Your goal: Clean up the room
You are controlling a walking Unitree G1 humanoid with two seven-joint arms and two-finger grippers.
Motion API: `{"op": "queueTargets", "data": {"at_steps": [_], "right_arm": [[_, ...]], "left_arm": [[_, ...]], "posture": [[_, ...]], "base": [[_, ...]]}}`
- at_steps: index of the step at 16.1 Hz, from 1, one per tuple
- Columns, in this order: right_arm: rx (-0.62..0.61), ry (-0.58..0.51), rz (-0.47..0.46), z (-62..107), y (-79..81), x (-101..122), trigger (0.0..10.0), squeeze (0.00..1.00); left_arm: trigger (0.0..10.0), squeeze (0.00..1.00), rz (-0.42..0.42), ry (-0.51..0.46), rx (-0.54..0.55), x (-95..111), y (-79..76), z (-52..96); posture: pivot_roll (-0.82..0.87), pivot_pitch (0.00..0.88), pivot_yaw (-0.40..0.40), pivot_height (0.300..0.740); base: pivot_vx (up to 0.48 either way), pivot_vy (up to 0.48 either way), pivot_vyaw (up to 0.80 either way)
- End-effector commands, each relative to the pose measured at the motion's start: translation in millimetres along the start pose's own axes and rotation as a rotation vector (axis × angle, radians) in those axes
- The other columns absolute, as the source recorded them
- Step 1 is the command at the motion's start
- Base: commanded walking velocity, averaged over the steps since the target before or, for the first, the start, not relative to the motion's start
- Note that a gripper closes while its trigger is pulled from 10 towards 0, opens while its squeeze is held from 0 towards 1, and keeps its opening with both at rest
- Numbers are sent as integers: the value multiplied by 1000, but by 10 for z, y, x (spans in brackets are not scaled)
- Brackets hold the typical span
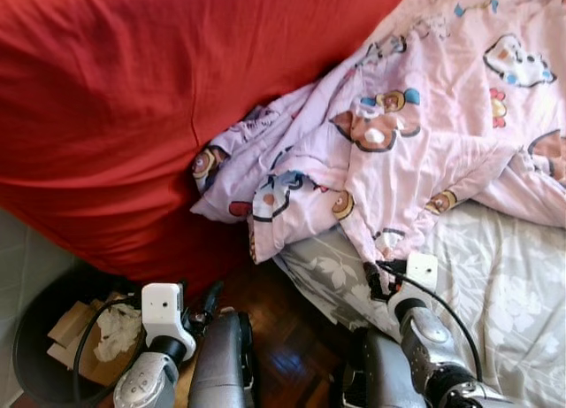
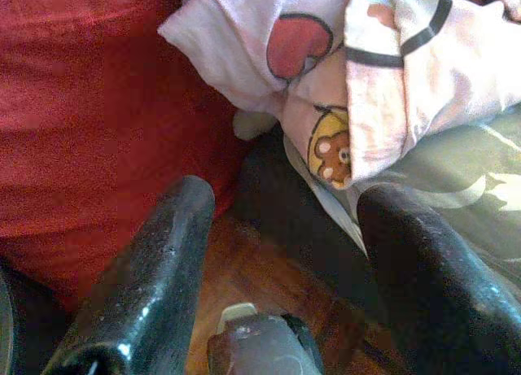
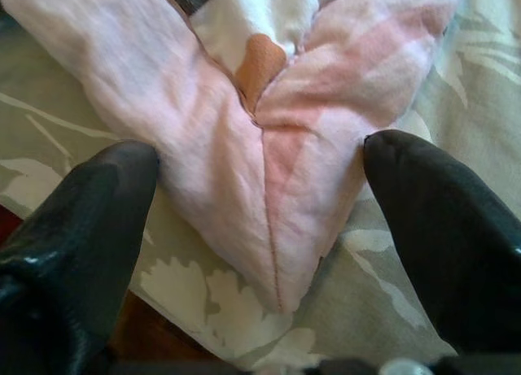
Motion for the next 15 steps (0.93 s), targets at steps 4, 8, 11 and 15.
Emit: {"op": "queueTargets", "data": {"at_steps": [4,8,11,15], "right_arm": [[-25,41,-27,43,-53,-128,10000,0],[7,29,-50,35,22,-119,10000,0],[9,40,-44,57,37,-177,0,0],[16,47,-43,70,62,-216,0,0]], "left_arm": [[10000,0,18,42,8,-63,-4,118],[10000,0,19,63,4,-91,-28,159],[10000,0,23,69,6,-96,-41,176],[10000,0,26,77,10,-116,-49,188]], "posture": [[268,368,12,614],[263,381,16,614],[265,383,14,614],[258,389,10,614]], "base": [[0,0,0],[0,0,0],[0,0,0],[0,0,0]]}}
Point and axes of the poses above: a point about 5 cm out from each wrist's last joint towards the gripper, its own z axis pointing back from the gripper into the wrist, its own x axis along the axis of the wrist's last joint, y = z × x, the point moved 3 cm from there along -z, pointing out of the wrist towards the gripper, and after that the axes turned 5 degrees about -z, right-handed, at the moved point
